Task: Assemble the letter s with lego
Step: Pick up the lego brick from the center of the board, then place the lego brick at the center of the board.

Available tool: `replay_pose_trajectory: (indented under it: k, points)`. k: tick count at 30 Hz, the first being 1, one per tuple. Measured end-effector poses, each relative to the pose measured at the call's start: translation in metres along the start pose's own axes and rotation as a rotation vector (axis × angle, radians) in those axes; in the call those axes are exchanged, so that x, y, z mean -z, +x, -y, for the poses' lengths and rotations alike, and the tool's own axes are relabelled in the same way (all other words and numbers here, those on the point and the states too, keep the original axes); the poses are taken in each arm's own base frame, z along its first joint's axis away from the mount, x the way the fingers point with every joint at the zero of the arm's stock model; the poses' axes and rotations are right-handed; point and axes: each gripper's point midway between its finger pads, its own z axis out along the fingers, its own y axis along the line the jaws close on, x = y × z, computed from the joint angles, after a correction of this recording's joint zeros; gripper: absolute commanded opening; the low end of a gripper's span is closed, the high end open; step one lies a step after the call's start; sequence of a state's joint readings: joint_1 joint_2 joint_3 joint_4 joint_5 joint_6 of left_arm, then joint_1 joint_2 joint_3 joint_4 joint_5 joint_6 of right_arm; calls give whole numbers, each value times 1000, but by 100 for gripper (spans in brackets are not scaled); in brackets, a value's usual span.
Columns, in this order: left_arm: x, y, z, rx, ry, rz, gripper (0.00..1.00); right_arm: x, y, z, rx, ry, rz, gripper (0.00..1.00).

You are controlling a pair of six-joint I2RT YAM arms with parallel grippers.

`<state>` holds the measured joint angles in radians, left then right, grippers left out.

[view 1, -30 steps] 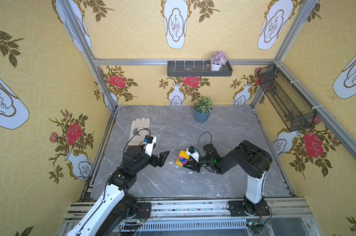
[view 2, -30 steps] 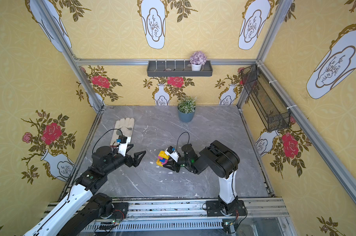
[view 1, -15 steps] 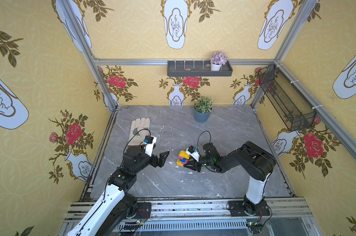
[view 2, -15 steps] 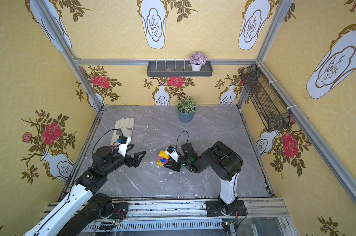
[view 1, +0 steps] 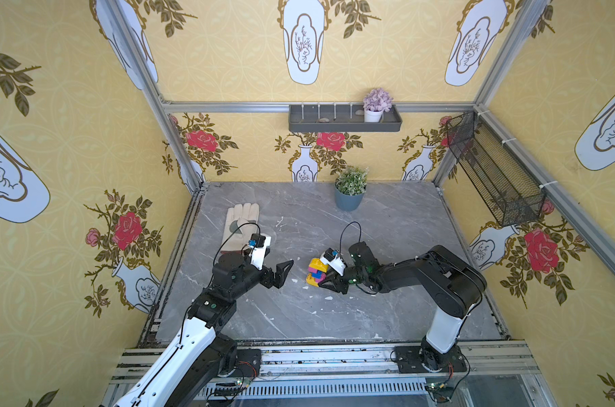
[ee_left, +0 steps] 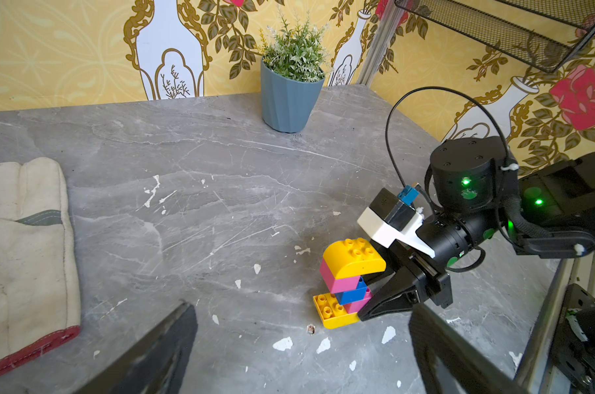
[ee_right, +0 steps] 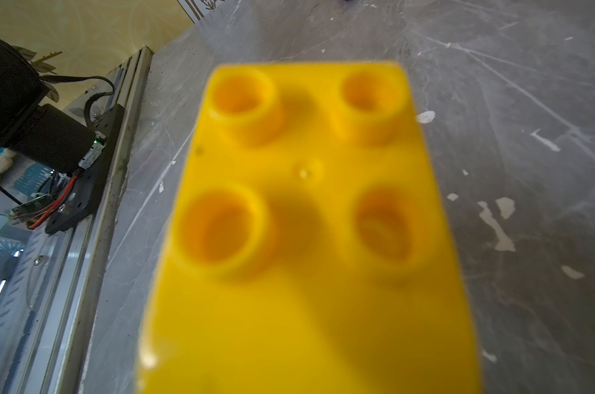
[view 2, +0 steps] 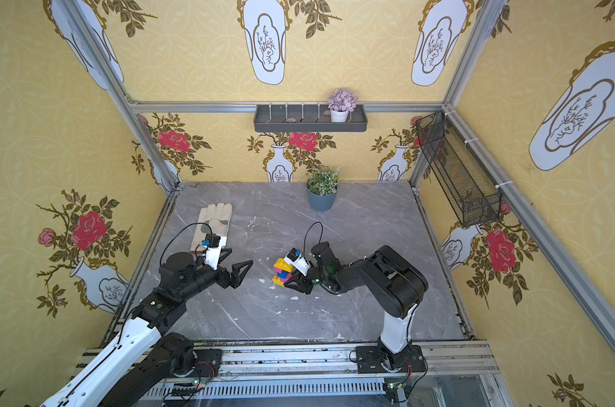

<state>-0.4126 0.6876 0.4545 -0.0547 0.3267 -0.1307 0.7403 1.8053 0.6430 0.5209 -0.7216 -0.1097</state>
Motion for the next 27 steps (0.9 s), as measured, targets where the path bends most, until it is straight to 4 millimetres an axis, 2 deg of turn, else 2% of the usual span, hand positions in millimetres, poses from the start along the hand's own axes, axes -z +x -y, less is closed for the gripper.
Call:
replay_pose_trajectory:
  k: [18,27]
  points:
    - [1,4,-1,4,3,7,99,-4,-16,-13,-215,-187,-15,25]
    - [2,4,-3,4,1,9,99,-4,-18,3,-376,-233,-13,26]
